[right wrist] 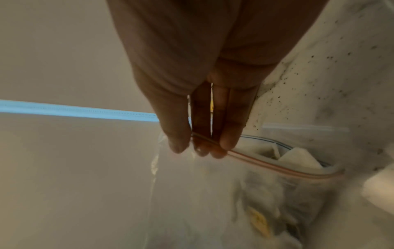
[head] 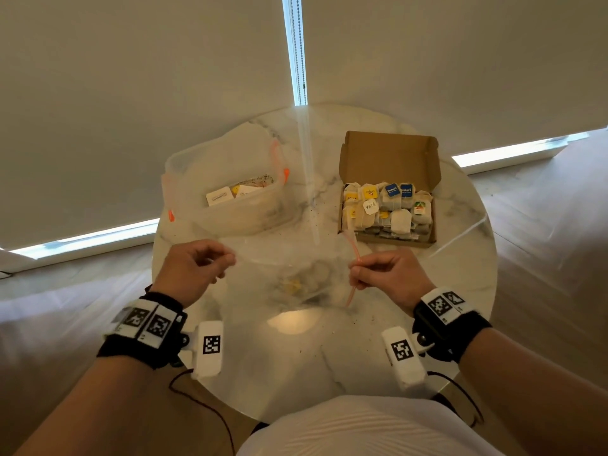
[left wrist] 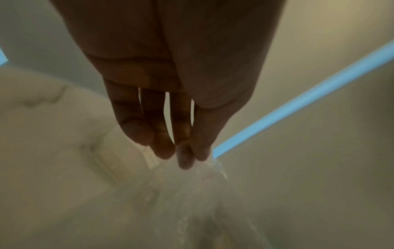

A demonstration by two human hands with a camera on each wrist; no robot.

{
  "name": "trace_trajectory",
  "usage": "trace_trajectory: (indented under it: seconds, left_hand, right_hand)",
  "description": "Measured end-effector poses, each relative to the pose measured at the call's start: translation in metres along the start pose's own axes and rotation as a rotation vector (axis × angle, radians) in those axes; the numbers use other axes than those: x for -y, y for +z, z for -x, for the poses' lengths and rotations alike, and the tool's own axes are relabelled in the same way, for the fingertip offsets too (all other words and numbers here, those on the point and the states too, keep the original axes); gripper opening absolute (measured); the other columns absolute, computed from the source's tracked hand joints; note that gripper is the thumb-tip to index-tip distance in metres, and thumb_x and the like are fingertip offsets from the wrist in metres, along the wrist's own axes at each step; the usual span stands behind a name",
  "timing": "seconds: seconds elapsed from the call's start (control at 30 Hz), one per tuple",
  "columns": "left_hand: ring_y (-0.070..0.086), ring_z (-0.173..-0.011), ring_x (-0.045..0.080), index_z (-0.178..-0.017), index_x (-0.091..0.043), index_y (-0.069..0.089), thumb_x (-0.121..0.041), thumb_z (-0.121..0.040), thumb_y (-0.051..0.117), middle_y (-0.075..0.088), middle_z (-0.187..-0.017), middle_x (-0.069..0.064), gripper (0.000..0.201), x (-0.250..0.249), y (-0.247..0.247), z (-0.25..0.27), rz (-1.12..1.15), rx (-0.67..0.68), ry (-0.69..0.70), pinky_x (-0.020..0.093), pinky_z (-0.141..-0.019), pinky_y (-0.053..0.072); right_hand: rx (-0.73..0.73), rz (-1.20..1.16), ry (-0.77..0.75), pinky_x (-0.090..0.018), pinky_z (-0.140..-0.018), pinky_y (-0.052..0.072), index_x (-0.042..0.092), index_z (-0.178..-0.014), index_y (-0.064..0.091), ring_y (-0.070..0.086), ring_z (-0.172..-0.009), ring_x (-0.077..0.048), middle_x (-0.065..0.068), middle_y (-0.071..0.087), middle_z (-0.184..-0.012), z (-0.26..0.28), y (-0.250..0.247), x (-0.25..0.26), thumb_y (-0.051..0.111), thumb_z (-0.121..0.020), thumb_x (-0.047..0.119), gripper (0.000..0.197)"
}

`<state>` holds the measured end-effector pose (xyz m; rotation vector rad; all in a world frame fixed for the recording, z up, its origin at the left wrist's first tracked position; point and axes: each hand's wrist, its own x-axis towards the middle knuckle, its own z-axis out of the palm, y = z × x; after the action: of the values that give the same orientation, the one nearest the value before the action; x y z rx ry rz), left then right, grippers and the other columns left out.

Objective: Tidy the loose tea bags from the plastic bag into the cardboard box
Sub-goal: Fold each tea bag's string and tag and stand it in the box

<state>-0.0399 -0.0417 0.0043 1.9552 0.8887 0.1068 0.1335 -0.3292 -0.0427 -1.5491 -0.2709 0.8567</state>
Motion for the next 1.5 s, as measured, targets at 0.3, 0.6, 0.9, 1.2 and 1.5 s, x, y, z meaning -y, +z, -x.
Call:
trace_trajectory:
  seconds: [0.3,0.6,0.9,1.2,1.5]
  left_hand:
    - [0.046,-0.066,0.003,-0.119,-0.036,0.057,-0.024,-0.095,0.059,0.052,-0.078,-0.009,0.027,-0.067,0.029,0.012,-0.385,0.040,0.329,0.028,-0.068,0.043]
    - [0.060,-0.090,0.022,-0.100,-0.020,0.064,-0.047,-0.100,0.041,0.059,-0.092,0.000,0.035,-0.070,0.098,0.007,-0.864,0.304,0.220,0.036,-0.075,0.048]
    - [0.060,-0.097,0.022,-0.113,-0.016,0.063,-0.011,-0.096,0.053,0.059,-0.107,0.001,0.020,-0.057,0.109,0.000,-0.825,0.327,0.212,0.028,-0.080,0.046]
    - [0.059,-0.093,0.022,-0.110,-0.014,0.065,-0.012,-0.096,0.053,0.058,-0.103,0.002,0.019,-0.051,0.105,-0.004,-0.737,0.287,0.189,0.032,-0.082,0.050]
    - [0.057,-0.092,0.019,-0.108,-0.014,0.065,-0.019,-0.095,0.056,0.059,-0.101,0.000,0.016,-0.044,0.102,-0.009,-0.666,0.204,0.177,0.031,-0.082,0.048]
  right_hand:
    - [0.127,0.299,-0.026,-0.015,-0.066,0.052,0.013,-0.098,0.077,0.069,-0.070,-0.004,0.006,0.075,-0.077,-0.011,0.019,-0.011,0.074,-0.084,0.008,0.015]
    - [0.314,0.548,-0.094,-0.020,-0.072,0.055,0.020,-0.102,0.078,0.068,-0.071,-0.003,0.014,0.073,-0.077,-0.019,0.032,-0.017,0.067,-0.089,0.010,0.020]
    - [0.591,1.400,-0.284,-0.035,-0.091,0.045,0.013,-0.134,0.049,0.047,-0.113,-0.025,-0.008,0.047,-0.129,-0.055,0.068,-0.018,0.056,-0.093,0.012,0.041]
    - [0.762,1.584,-0.125,-0.040,-0.100,0.043,0.008,-0.132,0.049,0.046,-0.120,-0.030,-0.014,0.047,-0.134,-0.092,0.097,-0.022,0.049,-0.097,0.015,0.036]
    - [0.607,1.337,-0.056,-0.026,-0.074,0.035,0.018,-0.117,0.064,0.057,-0.098,-0.026,-0.001,0.046,-0.092,-0.105,0.083,-0.030,0.059,-0.094,0.029,0.026]
